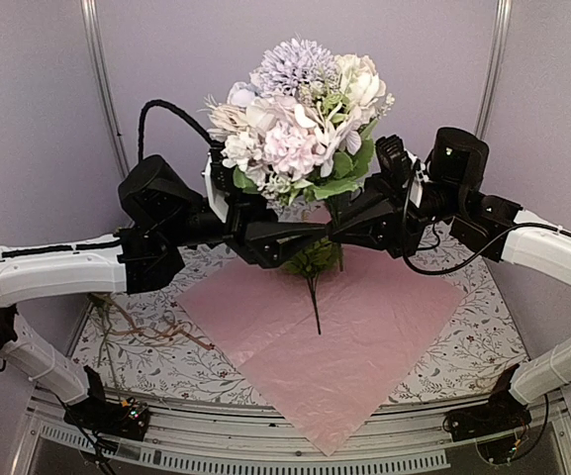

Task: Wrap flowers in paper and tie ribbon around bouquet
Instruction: Pass from the right arm to the left, then pass from the left arm to the right

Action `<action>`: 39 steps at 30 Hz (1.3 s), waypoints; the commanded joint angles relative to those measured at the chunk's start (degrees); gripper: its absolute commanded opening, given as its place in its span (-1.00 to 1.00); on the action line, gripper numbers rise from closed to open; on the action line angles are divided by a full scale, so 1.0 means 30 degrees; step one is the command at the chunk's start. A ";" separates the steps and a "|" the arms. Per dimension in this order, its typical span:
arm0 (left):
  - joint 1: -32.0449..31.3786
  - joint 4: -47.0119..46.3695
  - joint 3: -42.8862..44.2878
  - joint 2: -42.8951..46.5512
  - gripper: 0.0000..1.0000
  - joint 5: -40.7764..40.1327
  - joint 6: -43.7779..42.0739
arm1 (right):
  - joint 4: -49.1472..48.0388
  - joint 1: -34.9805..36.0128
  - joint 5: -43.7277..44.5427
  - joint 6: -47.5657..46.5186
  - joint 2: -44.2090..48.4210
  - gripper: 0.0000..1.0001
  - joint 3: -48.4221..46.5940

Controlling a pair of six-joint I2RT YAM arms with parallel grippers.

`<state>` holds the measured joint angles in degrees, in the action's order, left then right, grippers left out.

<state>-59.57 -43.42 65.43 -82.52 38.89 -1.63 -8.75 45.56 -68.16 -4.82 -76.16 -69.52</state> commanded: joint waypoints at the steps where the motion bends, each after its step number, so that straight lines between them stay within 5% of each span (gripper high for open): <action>1: -0.0542 0.0836 0.1087 -0.0697 0.13 0.0203 -0.0284 | 0.0796 0.0334 -0.0405 -0.0856 -0.0071 -1.00 -0.0812; 6: -0.0827 0.1099 0.1097 -0.0687 -0.21 -0.0277 -0.0454 | 0.1928 0.0348 -0.0218 -0.1388 -0.0054 -1.00 -0.0990; 10: -0.1128 0.1927 0.1354 -0.0706 -0.96 -0.0625 -0.0919 | 0.2793 0.0358 0.0166 -0.2106 0.0133 -1.00 -0.1129; 13: -0.1286 0.1804 0.0899 -0.0296 -1.00 -0.1684 -0.1012 | 0.3644 0.0326 0.1774 -0.2929 0.0663 -1.00 -0.0982; 14: -0.1320 0.1760 0.0698 -0.0116 -1.00 -0.2436 -0.0981 | 0.3781 0.0317 0.2813 -0.3197 0.0924 -0.89 -0.0824; 17: -0.1611 0.2291 0.0559 0.0397 -1.00 -0.7112 -0.0913 | 0.3266 0.0323 0.7139 -0.3379 0.1823 -0.06 -0.0105; 20: -0.2223 0.2376 0.0496 0.0275 -1.00 -1.2704 -0.1387 | 0.2377 0.0361 1.0978 -0.2150 0.1940 0.02 0.0672; 23: -0.2718 0.2238 0.0768 -0.0370 -1.00 -1.6067 -0.1886 | 0.1151 0.0487 1.3536 -0.0895 0.1833 -0.08 0.1283; 29: -0.2877 0.2251 0.1198 -0.1061 -1.00 -1.6514 -0.1755 | -0.0150 0.1145 1.5805 -0.0576 0.1264 -0.17 0.1708; 33: -0.2874 0.2807 0.1545 -0.1297 -1.00 -1.6784 -0.1698 | -0.0420 0.1219 1.6442 -0.0288 0.1129 -0.45 0.1659; 36: -0.2829 0.3097 0.1587 -0.1416 -1.00 -1.6992 -0.1635 | -0.0507 0.1200 1.6743 0.0289 0.0938 -0.99 0.1592; 38: -0.2806 0.4271 0.2094 -0.1611 -0.95 -1.7466 -0.1491 | -0.0153 0.1107 1.7122 0.1177 0.0806 -1.00 0.1516; 39: -0.2729 0.5218 0.2539 -0.1709 -0.72 -1.7739 -0.1308 | 0.0179 0.0887 1.7121 0.1653 0.0682 -1.00 0.1481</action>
<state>-67.22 -33.87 68.99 -86.67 -11.57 -6.13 -7.62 49.43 -21.26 -5.08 -73.03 -64.47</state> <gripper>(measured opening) 0.023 0.023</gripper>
